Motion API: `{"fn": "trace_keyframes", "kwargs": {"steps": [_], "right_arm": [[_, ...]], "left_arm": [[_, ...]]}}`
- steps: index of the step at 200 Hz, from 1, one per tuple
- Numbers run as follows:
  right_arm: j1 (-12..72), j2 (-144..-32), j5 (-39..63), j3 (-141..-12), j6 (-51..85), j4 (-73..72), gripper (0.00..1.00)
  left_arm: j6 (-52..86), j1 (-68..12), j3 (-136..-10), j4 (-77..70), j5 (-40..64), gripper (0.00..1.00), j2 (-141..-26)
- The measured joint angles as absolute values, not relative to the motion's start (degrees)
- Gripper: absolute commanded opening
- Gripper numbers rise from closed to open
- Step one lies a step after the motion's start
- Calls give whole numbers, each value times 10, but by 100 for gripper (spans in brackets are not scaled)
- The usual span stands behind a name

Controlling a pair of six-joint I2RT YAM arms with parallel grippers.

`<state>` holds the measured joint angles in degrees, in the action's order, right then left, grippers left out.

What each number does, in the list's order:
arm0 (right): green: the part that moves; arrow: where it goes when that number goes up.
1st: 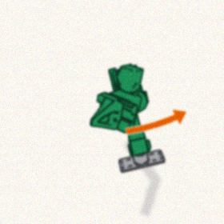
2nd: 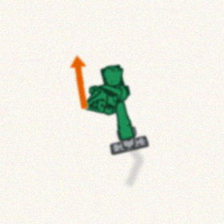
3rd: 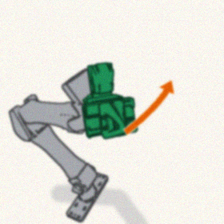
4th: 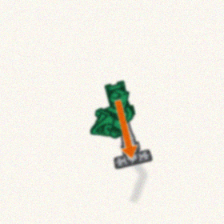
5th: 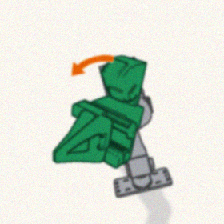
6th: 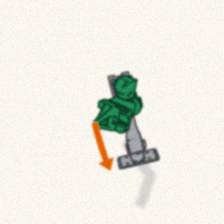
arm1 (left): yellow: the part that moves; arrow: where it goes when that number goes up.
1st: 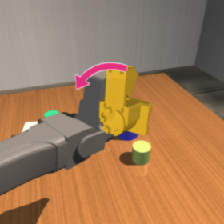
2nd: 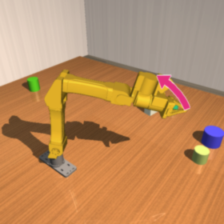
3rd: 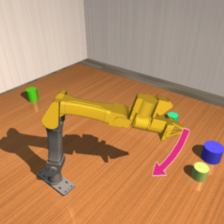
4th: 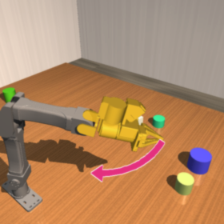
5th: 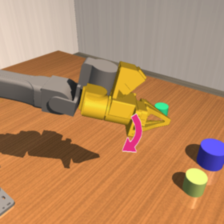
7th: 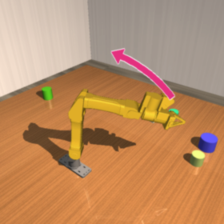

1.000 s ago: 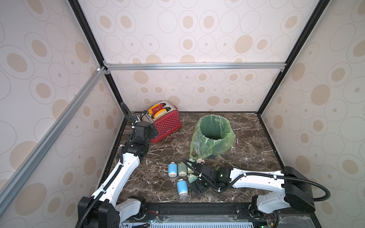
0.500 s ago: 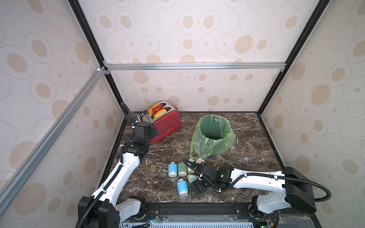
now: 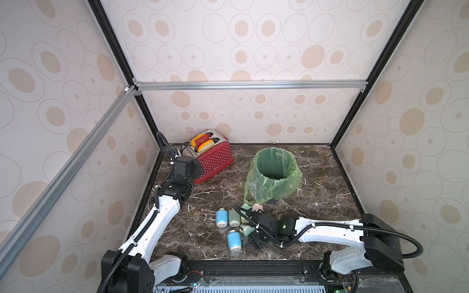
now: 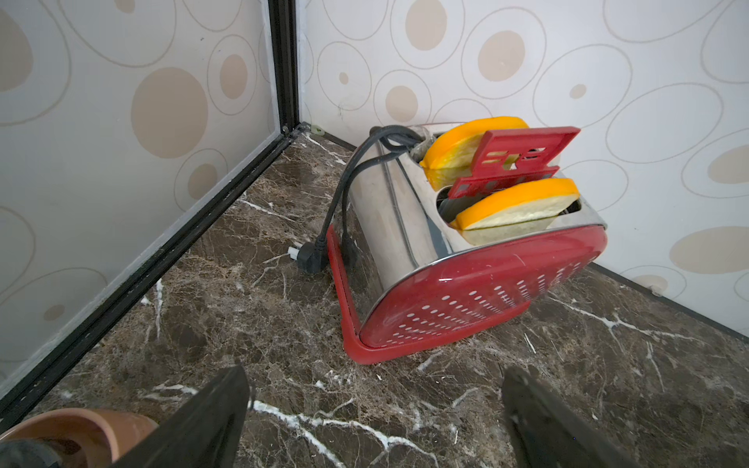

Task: Take out the pencil sharpener tray and clean the shavings
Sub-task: Pick up the pencil sharpener from the center of the board.

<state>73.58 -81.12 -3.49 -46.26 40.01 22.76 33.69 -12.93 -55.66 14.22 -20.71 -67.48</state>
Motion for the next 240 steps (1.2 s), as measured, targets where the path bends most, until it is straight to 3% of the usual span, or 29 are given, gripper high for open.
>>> {"fn": "trace_keyframes", "kwargs": {"steps": [82, 113, 151, 197, 240], "right_arm": [[736, -713, -36, -436, 360, 259, 52], [707, -650, -9, -435, 322, 269, 40], [596, -609, 90, -458, 263, 298, 34], [490, -623, 259, -607, 187, 353, 29], [362, -682, 449, -683, 160, 319, 23]], "left_arm": [[309, -138, -543, 65, -94, 99, -677], [288, -149, -543, 27, -6, 99, -686], [272, -150, -556, -3, 118, 99, -696], [239, -150, -587, -26, 237, 99, -695], [249, -152, -627, -110, 443, 99, -744]]}}
